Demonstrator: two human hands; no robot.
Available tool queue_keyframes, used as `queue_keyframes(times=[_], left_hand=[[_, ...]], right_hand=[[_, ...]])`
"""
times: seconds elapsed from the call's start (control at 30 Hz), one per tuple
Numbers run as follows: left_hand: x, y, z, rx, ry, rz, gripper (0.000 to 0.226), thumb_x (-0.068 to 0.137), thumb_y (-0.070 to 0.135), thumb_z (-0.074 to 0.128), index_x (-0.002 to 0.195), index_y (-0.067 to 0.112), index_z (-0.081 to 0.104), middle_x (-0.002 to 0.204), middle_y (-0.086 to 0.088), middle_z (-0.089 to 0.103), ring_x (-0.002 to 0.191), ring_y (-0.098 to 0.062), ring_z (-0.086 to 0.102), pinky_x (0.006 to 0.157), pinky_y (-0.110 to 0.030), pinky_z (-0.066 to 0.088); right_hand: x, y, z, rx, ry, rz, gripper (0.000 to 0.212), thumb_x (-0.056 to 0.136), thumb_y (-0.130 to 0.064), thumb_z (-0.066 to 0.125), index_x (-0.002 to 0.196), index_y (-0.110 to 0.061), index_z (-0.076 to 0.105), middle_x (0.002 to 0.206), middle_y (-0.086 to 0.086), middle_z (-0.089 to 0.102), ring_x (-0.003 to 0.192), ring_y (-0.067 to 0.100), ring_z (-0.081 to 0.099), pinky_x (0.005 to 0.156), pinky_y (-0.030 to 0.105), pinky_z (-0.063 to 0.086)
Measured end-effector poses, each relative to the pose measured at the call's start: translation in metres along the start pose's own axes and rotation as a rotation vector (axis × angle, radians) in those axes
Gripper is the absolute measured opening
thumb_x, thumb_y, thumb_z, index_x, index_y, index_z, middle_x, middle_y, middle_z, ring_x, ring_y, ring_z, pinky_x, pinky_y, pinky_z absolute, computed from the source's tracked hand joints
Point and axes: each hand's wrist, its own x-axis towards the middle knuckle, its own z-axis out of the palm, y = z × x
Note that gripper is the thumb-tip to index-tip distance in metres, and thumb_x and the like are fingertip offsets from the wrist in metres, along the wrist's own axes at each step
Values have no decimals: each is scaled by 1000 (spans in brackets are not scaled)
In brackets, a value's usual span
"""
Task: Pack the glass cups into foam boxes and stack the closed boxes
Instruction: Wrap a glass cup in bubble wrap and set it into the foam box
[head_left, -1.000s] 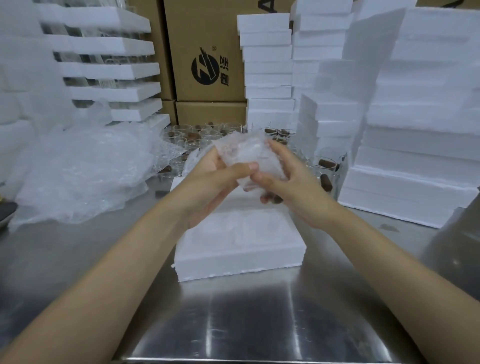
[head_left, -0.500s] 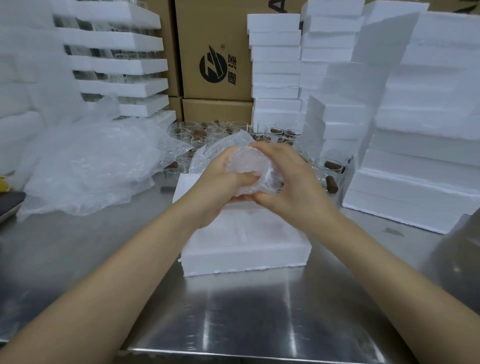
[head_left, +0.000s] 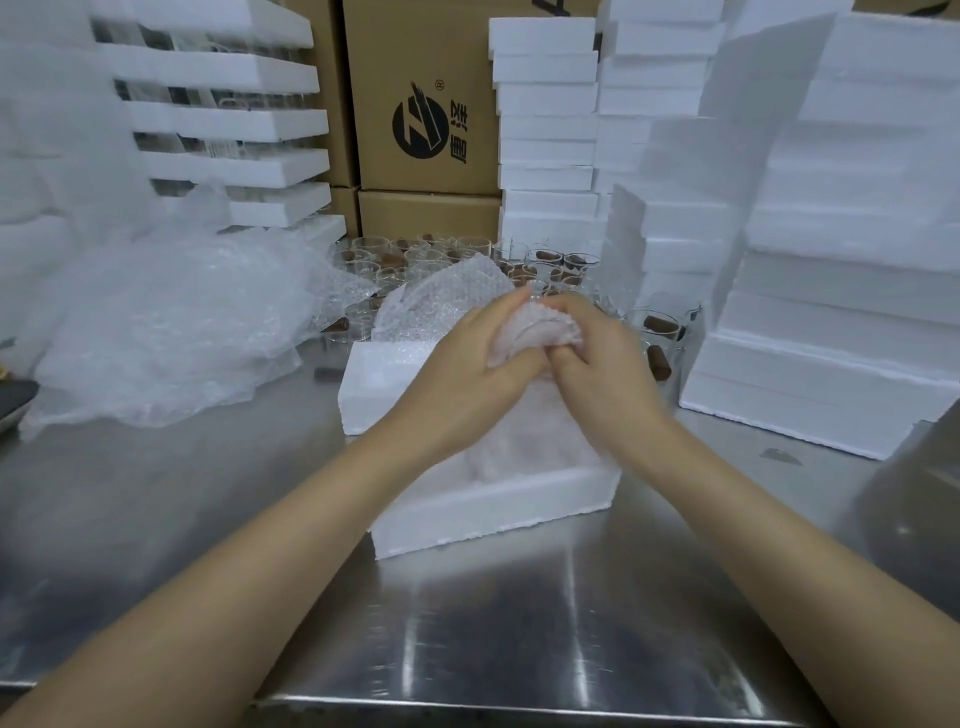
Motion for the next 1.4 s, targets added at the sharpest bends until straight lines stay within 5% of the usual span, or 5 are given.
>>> queue_keyframes(times=[0.2,0.37,1.03,1.17,1.4], left_hand=[[-3,-1,0,482,90,215,36,95,10,48,129,12,58,115,-8,68,104,-28,61,86,-38,47],[0,-3,-12,507,172,170,30,82,-2,45,90,12,71,63,-5,58,67,-32,57,60,-36,39],[-3,4,-12,624,353,373,21,86,7,53,95,1,71,57,-18,61,52,-39,55,49,-42,48],[-4,8,-11,662,411,468,23,78,-2,62,98,-2,73,62,-15,68,48,-34,60,44,-35,48],[-9,8,-5,711,403,504,27,79,1,61,103,0,73,74,-13,73,49,-36,63,42,-36,49]], right_hand=[[-6,-4,6,-337,-25,-47,40,85,-15,51,121,-27,62,90,11,71,84,36,64,70,43,53],[-10,-14,3,-373,-23,-171,39,88,-45,39,116,-32,64,86,1,71,82,31,64,67,39,52],[-5,-10,-2,-292,58,-104,36,92,-43,50,124,-29,59,102,-2,71,96,27,63,74,35,45],[-4,-10,-2,-390,41,-43,27,93,-34,42,68,-25,47,60,1,51,70,34,55,57,33,29],[-1,-5,0,-263,-9,29,19,84,-23,53,67,-23,44,62,-4,52,69,26,52,54,31,33]])
